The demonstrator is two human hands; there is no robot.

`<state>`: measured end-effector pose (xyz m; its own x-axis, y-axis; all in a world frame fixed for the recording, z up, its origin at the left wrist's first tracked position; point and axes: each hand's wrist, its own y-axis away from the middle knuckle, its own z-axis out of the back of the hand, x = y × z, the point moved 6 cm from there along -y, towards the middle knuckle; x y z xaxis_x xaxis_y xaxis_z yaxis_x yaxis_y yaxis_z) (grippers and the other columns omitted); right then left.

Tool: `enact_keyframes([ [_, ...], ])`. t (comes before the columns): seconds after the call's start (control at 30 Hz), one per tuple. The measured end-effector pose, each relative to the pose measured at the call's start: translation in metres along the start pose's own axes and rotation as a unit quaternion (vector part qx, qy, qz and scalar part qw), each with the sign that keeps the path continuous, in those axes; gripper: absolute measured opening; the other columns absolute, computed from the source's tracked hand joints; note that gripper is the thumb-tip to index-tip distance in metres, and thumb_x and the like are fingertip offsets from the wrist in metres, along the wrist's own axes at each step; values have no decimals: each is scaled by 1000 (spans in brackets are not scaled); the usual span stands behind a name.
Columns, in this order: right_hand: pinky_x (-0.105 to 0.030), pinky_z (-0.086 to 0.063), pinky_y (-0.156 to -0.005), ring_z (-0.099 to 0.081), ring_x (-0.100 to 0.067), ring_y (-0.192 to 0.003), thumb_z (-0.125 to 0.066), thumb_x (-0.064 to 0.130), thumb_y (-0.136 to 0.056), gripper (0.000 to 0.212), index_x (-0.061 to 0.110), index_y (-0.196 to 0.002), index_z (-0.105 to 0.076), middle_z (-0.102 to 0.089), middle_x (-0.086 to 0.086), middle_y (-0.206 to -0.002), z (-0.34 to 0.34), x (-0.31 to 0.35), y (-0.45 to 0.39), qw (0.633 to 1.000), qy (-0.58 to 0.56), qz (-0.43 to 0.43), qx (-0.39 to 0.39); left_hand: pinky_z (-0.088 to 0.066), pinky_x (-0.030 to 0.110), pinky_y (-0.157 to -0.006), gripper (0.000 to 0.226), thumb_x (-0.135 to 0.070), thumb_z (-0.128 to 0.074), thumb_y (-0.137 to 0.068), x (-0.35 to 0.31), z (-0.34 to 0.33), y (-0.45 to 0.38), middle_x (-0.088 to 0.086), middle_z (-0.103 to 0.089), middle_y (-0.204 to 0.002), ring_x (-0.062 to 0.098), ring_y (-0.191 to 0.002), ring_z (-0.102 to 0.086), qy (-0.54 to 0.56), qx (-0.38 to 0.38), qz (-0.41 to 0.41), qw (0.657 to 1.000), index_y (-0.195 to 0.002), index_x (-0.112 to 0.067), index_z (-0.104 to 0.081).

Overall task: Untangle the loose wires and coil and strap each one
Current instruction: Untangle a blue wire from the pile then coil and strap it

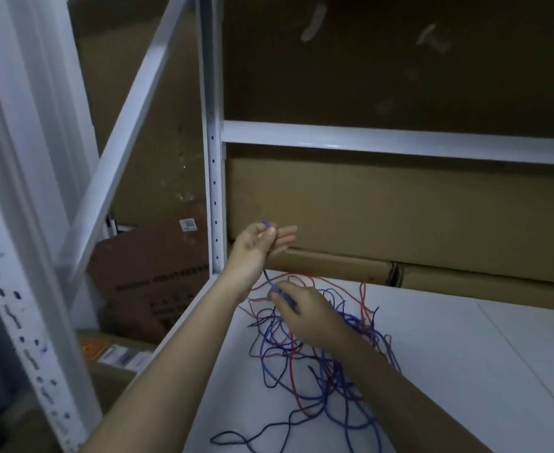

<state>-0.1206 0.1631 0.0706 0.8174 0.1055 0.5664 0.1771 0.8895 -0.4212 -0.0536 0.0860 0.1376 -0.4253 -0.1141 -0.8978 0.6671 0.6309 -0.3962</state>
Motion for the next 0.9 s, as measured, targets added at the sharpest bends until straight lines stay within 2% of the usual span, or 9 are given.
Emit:
enact_keyframes([
  [0.1,-30,-31,-52,-39,-12,-49,-48,32,-98,28,22,-72,-52,-44,0,-54,-13,-1,8,999,-41,13,-3,-50,21,-93,13,-10,-33,-104,31,25,6,9,-63,-114,15,-105,-63,-121,-4,-5,993,-100,-3,-44],
  [0.17,-29,-35,-54,-41,-11,-52,-53,30,-96,27,31,-69,-53,-47,0,-56,-18,-9,14,997,-81,-12,-4,-47,29,-100,16,-14,-34,-104,48,46,11,8,-63,-118,18,-113,-60,-237,-11,-11,971,-102,-3,-45],
  [0.23,-22,-36,-56,-41,-7,-53,-57,24,-95,24,34,-73,-55,-50,7,-58,-23,-17,19,991,-126,-37,2,-46,35,-101,20,-20,-34,-104,62,62,17,5,-61,-125,15,-115,-59,-329,-2,6,944,-107,-3,-45],
  [0.3,-17,-38,-58,-44,-6,-58,-56,20,-96,18,30,-81,-58,-54,14,-64,-28,-23,23,988,-143,-48,15,-50,33,-91,21,-24,-33,-104,73,72,24,-4,-60,-123,12,-106,-62,-380,11,28,924,-111,-9,-46],
  [0.4,-21,-44,-67,-52,-8,-72,-56,21,-96,10,26,-91,-63,-59,10,-80,-22,-29,22,988,-133,-74,-10,-51,27,-70,18,-25,-33,-104,81,81,39,-7,-64,-107,16,-88,-67,-411,31,46,910,-103,-13,-47],
  [0.53,-7,-40,-71,-53,0,-81,-58,13,-94,11,16,-93,-68,-58,12,-85,-3,-24,11,986,-111,-43,-120,-52,29,-72,25,-19,-36,-104,92,79,61,3,-70,-92,15,-76,-66,-355,65,68,930,-97,-8,-57],
  [0.63,-5,-36,-69,-52,5,-77,-64,9,-89,9,15,-87,-71,-56,17,-78,0,-18,-1,978,-103,-22,-180,-51,23,-70,27,-14,-37,-103,99,67,76,3,-69,-79,12,-69,-64,-232,89,102,963,-94,-8,-62],
  [0.77,-7,-39,-68,-56,5,-75,-69,11,-85,14,24,-81,-71,-62,13,-79,-11,-15,-20,967,-178,-52,-174,-52,25,-72,31,-22,-40,-94,91,68,87,8,-70,-80,17,-74,-66,-16,66,131,989,-98,-1,-62],
  [0.9,-8,-45,-67,-61,6,-73,-69,9,-85,10,18,-83,-73,-69,14,-79,-33,-20,-29,941,-280,-124,-143,-55,28,-83,31,-20,-41,-90,81,81,93,9,-73,-86,22,-85,-70,84,48,129,987,-104,0,-61],
])
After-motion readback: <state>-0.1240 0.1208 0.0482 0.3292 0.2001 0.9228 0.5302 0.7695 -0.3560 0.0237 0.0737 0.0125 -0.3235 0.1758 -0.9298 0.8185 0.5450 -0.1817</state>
